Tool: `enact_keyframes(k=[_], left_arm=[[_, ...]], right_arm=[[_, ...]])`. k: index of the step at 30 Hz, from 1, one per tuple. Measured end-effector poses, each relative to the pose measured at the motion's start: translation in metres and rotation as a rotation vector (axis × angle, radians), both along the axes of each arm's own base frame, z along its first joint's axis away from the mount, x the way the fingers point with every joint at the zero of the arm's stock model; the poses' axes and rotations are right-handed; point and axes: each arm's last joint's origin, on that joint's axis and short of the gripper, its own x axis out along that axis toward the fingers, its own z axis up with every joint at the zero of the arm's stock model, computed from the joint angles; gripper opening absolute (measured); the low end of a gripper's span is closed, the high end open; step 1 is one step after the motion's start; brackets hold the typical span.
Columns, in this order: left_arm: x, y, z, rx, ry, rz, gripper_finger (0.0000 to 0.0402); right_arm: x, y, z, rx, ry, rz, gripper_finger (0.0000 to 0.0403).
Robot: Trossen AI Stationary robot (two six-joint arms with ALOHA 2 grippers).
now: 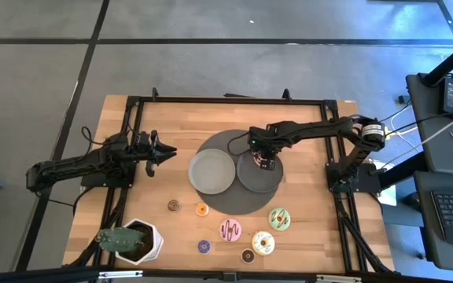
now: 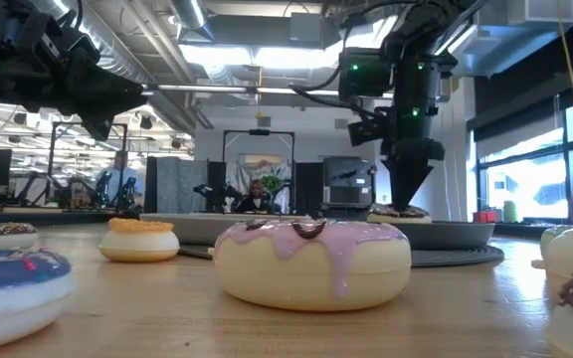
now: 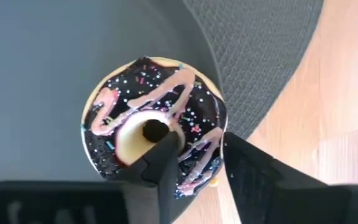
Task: Pick & Place donuts
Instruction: Put the large black donut on the black plate, then put the large light green donut on the black plate
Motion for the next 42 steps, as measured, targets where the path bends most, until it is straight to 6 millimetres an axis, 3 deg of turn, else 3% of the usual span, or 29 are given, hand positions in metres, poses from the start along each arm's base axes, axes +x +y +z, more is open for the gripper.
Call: enact_keyframes(k=[6,15,23,26,31,37,42], left_arm=[[0.000,0.000,0.000,0.000,0.000,0.000,0.0088],[0.000,0.000,0.000,0.000,0.000,0.001,0.0088],[0.000,0.000,0.000,0.000,0.000,0.001,0.0088],[0.000,0.000,0.000,0.000,0.000,0.001,0.0088],[0.000,0.000,0.000,0.000,0.000,0.001,0.0088],[0.000,0.000,0.000,0.000,0.000,0.001,0.0088],[0.000,0.000,0.000,0.000,0.000,0.002,0.0088]], right_arm=[[-0.001,0.005,0.010,0.002,-0.029,0.012,0.0154],[0.005,0.031,0.060,0.029,-0.215,0.057,0.0157],[-0.007,0.100,0.081,0.339,-0.267,0.217,0.0157],[-0.012,0.126,0.075,0.357,-0.234,0.261,0.0157],[-0.034,0.162,0.046,0.356,-0.120,0.274,0.0157],[-0.055,0.188,0.014,0.371,-0.101,0.253,0.0157],[-0.066,0.196,-0.005,0.342,-0.135,0.253,0.0153]])
